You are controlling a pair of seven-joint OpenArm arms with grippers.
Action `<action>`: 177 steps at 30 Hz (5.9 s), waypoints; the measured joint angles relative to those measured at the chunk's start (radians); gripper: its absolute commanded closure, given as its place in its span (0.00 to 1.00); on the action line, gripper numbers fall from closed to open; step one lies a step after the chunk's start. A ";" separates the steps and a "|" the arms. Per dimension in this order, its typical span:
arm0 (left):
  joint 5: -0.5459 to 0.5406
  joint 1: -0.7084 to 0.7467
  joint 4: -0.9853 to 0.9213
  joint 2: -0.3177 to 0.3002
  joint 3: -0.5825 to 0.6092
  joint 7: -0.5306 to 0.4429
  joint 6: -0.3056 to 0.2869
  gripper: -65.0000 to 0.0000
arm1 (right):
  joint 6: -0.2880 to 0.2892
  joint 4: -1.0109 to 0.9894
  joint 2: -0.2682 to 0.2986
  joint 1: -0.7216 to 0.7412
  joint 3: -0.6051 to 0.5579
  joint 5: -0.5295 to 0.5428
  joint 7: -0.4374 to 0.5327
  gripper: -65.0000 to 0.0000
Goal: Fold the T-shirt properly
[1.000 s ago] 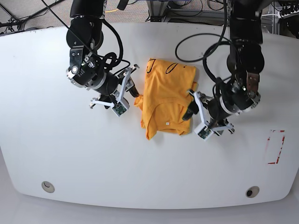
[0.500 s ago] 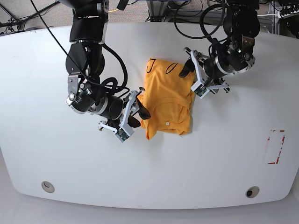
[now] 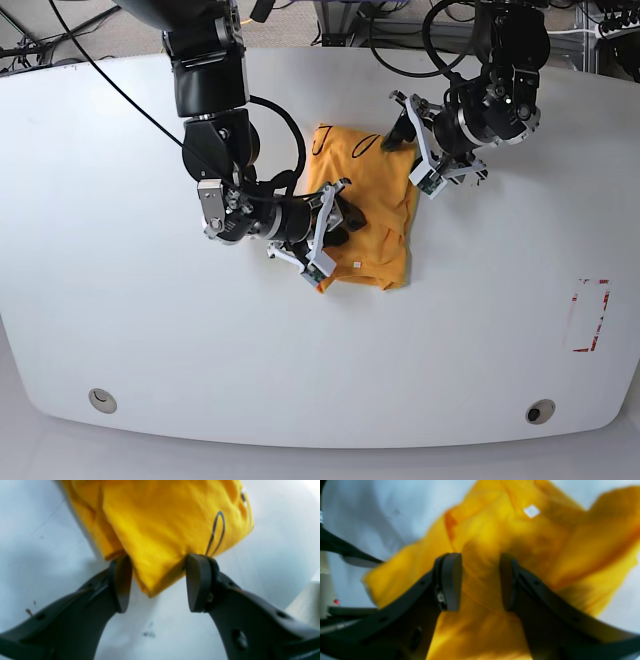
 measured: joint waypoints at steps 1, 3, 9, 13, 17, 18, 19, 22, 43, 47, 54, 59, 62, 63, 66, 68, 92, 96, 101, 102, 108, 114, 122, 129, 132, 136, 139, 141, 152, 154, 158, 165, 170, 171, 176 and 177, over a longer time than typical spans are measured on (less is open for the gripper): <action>-0.006 -0.011 -0.024 0.000 0.000 -0.010 -0.001 0.52 | 0.009 -0.037 0.006 0.014 0.000 0.000 0.031 0.63; 0.003 -0.023 -0.080 -0.001 -0.001 -0.012 0.004 0.52 | 0.003 -0.122 0.027 0.055 0.003 -0.041 0.089 0.63; -0.018 -0.028 -0.151 -0.003 -0.001 -0.035 0.003 0.52 | -0.002 -0.298 0.103 0.148 0.008 -0.048 0.211 0.63; -0.031 -0.035 -0.177 -0.002 0.000 -0.057 0.000 0.52 | 0.000 -0.364 0.126 0.192 0.004 -0.049 0.261 0.63; -0.027 -0.027 -0.156 -0.002 -0.001 -0.053 -0.001 0.52 | 0.000 -0.375 0.144 0.216 0.003 -0.050 0.297 0.63; -0.021 -0.021 -0.138 -0.002 -0.002 -0.042 -0.001 0.52 | 0.000 -0.375 0.149 0.219 0.003 -0.050 0.299 0.63; -0.001 -0.010 -0.108 -0.002 -0.002 -0.023 0.000 0.52 | 0.000 -0.375 0.154 0.222 0.004 -0.050 0.302 0.63; 0.006 0.011 -0.019 -0.003 -0.003 0.009 0.000 0.51 | -0.001 -0.352 0.163 0.226 0.007 -0.051 0.271 0.63; 0.034 -0.245 -0.023 0.156 0.060 -0.012 0.229 0.32 | 0.001 0.376 0.145 0.021 0.388 -0.040 -0.194 0.63; 0.130 -0.275 -0.132 0.190 0.126 -0.115 0.330 0.31 | 0.002 0.402 0.149 -0.019 0.451 -0.046 -0.229 0.63; 0.280 -0.275 -0.294 0.204 0.278 -0.307 0.352 0.31 | 0.001 0.455 0.143 -0.070 0.475 -0.042 -0.230 0.63; 0.313 -0.278 -0.458 0.203 0.285 -0.433 0.438 0.31 | 0.001 0.472 0.146 -0.090 0.477 -0.042 -0.230 0.63; 0.301 -0.307 -0.535 0.183 0.274 -0.504 0.413 0.31 | 0.001 0.480 0.145 -0.095 0.478 -0.042 -0.230 0.63; 0.289 -0.313 -0.542 0.175 0.267 -0.502 0.388 0.31 | 0.000 0.487 0.145 -0.097 0.477 -0.042 -0.230 0.63; 0.215 -0.325 -0.547 0.142 0.204 -0.441 0.259 0.32 | 0.001 0.524 0.142 -0.110 0.492 -0.039 -0.244 0.63; 0.154 -0.324 -0.547 0.119 0.137 -0.408 0.193 0.32 | 0.000 0.541 0.141 -0.109 0.505 -0.046 -0.265 0.63; 0.156 -0.153 -0.630 -0.479 -0.381 -0.292 -0.090 0.32 | 0.001 0.640 0.137 -0.171 0.505 0.067 -0.291 0.63; 0.162 -0.153 -0.697 -0.526 -0.395 -0.327 -0.098 0.32 | 0.001 0.640 0.137 -0.201 0.505 0.069 -0.288 0.63; 0.195 -0.194 -0.694 -0.537 -0.389 -0.306 -0.104 0.32 | 0.000 0.640 0.138 -0.222 0.498 0.067 -0.285 0.63; 0.197 -0.203 -0.676 -0.535 -0.388 -0.298 -0.106 0.32 | 0.000 0.640 0.137 -0.230 0.498 0.067 -0.270 0.63; 0.197 -0.211 -0.451 -0.522 -0.384 -0.264 -0.104 0.32 | 0.001 0.639 0.143 -0.292 0.498 0.062 -0.198 0.63; 0.284 -0.205 -0.188 -0.351 -0.388 -0.248 -0.047 0.32 | 0.000 0.639 0.146 -0.316 0.499 -0.133 -0.100 0.63; 0.475 -0.073 -0.063 -0.043 -0.391 -0.616 0.124 0.32 | 0.003 0.525 0.103 -0.341 0.525 -0.423 0.303 0.63; 0.493 0.094 -0.063 0.126 -0.386 -0.873 0.167 0.42 | -0.004 0.337 0.103 -0.423 0.644 -0.460 0.628 0.63; 0.492 0.176 -0.040 0.156 -0.385 -0.921 0.161 0.48 | -0.003 0.327 0.095 -0.492 0.666 -0.444 0.708 0.63; 0.490 0.349 0.025 0.188 -0.363 -0.963 0.176 0.49 | 0.003 0.327 0.068 -0.619 0.687 -0.354 0.764 0.63; 0.489 0.486 0.072 0.213 -0.330 -0.974 0.167 0.49 | 0.005 0.340 0.066 -0.744 0.699 -0.300 0.810 0.63; 0.489 0.587 0.111 0.237 -0.318 -0.977 0.160 0.49 | -0.006 0.347 0.069 -0.831 0.705 -0.298 0.827 0.63; 0.487 0.953 0.115 0.238 -0.252 -0.989 0.170 0.49 | -0.005 0.359 0.069 -1.196 0.695 -0.156 0.972 0.63; 0.488 0.987 0.087 0.233 -0.229 -0.984 0.179 0.49 | -0.008 0.356 0.071 -1.273 0.692 -0.133 0.968 0.63; 0.481 0.991 -0.025 0.218 -0.214 -0.996 0.167 0.49 | -0.014 0.305 0.071 -1.343 0.623 -0.115 0.993 0.63; 0.486 0.867 -0.340 0.203 -0.193 -0.981 0.179 0.49 | -0.009 0.022 0.071 -1.300 0.565 -0.123 0.977 0.63; 0.478 0.693 -0.591 0.175 -0.197 -0.997 0.179 0.49 | -0.010 -0.141 0.089 -1.169 0.565 -0.171 0.992 0.63; 0.479 0.659 -0.650 0.172 -0.200 -0.986 0.185 0.49 | -0.013 -0.183 0.091 -1.134 0.564 -0.211 0.997 0.63; 0.485 0.532 -0.859 0.170 -0.213 -0.996 0.185 0.49 | -0.014 -0.338 0.090 -1.011 0.566 -0.336 0.997 0.63; 0.484 0.504 -0.908 0.175 -0.224 -0.999 0.177 0.49 | -0.008 -0.368 0.090 -0.985 0.566 -0.360 0.993 0.63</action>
